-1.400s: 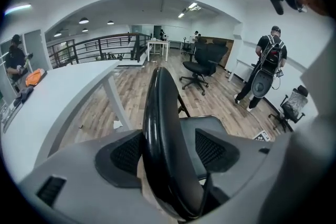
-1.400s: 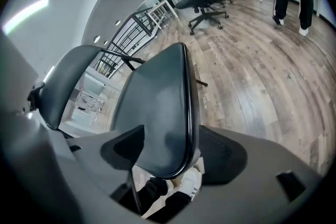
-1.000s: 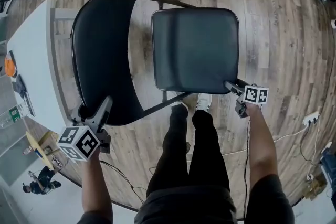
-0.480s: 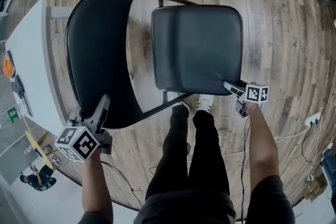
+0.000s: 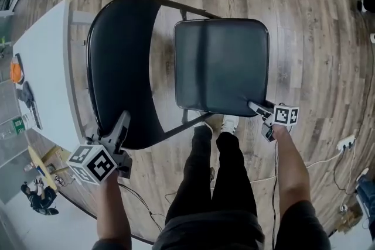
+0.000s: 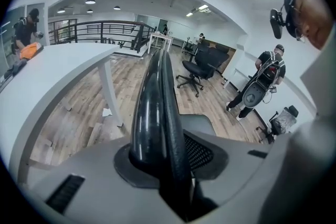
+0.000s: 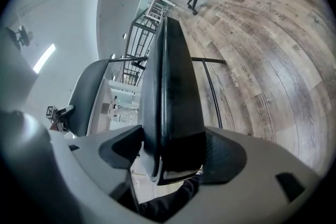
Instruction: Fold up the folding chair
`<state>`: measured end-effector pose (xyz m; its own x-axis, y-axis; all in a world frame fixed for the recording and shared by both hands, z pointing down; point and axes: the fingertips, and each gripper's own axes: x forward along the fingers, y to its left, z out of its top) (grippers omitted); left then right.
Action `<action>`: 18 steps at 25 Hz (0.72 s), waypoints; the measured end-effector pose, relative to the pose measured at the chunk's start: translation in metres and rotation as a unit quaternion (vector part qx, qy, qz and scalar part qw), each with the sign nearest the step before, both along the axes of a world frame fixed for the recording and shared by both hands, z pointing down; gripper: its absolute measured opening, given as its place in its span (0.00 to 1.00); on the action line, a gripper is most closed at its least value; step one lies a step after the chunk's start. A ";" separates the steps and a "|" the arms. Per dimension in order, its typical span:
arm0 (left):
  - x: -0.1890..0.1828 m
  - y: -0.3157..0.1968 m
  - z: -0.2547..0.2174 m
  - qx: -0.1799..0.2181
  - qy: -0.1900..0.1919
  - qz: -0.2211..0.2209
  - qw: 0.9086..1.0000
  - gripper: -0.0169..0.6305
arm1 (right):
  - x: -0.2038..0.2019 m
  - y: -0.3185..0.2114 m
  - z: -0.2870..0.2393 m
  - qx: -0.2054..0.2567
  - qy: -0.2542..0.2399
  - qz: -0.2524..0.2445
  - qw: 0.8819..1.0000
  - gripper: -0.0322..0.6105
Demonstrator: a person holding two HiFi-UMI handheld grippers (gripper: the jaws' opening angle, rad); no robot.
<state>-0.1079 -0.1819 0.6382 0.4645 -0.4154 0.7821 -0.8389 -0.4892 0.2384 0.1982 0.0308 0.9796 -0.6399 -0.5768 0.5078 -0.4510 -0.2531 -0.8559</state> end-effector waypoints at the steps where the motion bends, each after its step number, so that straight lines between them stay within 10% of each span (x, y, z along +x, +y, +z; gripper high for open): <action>1: -0.002 -0.001 -0.004 0.003 0.006 -0.004 1.000 0.21 | -0.001 -0.004 -0.009 0.004 0.003 -0.001 1.000 0.60; 18: -0.029 -0.011 -0.124 0.035 0.012 -0.016 0.999 0.15 | -0.131 -0.053 -0.217 0.100 0.014 -0.152 0.983 0.56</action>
<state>-0.1374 -0.1929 0.5138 0.4687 -0.4835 0.7393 -0.8487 -0.4788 0.2249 0.0667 -0.0218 0.7621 -0.7858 -0.4506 0.4237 -0.5038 0.0691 -0.8610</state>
